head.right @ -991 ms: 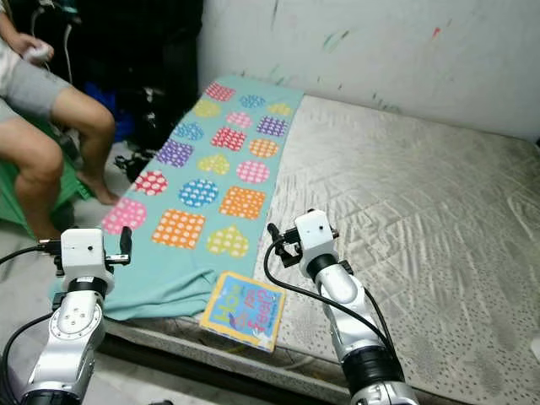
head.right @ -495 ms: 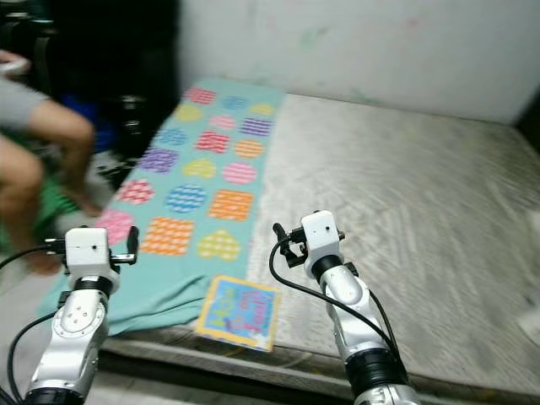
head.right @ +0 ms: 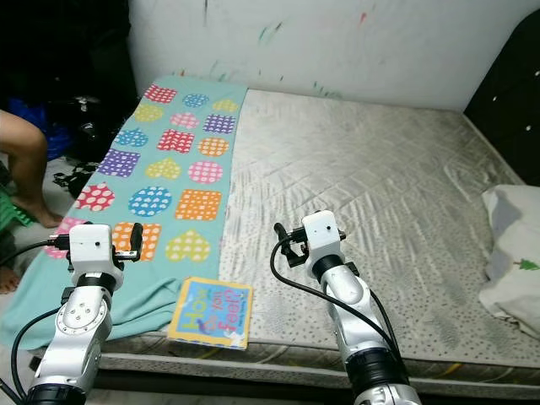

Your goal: Clean up the room

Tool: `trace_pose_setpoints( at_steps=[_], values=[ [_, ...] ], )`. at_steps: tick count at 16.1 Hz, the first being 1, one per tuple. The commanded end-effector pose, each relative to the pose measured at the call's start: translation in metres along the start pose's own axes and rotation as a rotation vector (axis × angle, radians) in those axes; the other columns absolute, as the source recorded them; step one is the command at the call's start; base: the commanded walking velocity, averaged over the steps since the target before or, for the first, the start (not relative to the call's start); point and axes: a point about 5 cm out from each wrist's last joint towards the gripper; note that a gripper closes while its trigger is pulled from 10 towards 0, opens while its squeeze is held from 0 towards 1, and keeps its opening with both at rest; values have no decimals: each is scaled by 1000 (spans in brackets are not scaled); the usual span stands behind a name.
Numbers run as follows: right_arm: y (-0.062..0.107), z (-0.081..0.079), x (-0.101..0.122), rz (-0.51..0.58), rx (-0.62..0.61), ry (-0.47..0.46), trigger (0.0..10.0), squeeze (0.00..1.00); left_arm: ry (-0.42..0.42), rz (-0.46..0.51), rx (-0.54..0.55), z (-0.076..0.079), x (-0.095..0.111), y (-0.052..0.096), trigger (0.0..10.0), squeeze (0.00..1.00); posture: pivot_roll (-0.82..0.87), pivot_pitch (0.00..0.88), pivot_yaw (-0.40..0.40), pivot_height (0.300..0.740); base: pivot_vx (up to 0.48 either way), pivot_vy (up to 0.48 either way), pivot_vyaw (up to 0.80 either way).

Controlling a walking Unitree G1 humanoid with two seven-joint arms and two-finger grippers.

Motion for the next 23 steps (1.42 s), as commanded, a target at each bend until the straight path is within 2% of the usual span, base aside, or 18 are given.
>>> trace_pose_setpoints(
  at_steps=[1,17,23],
  values=[
    [1,5,2,3,-19,0,10000,0,-1,-7,-17,3,0,-1,10000,0,-39,1,-80,740,0,-277,0],
    [0,5,3,4,-15,1,10000,0,9,-5,-18,5,2,-3,10000,0,-44,0,-81,740,0,-325,0],
    [0,5,4,5,-14,5,10000,0,32,9,-19,5,3,-3,10000,0,-47,0,-81,740,0,0,0]
  ],
)
Point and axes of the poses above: a point about 5 cm out from each wrist's last joint towards the gripper, its own y axis pointing back from the gripper into the wrist, its own x axis along the axis of the wrist's last joint, z = x × y
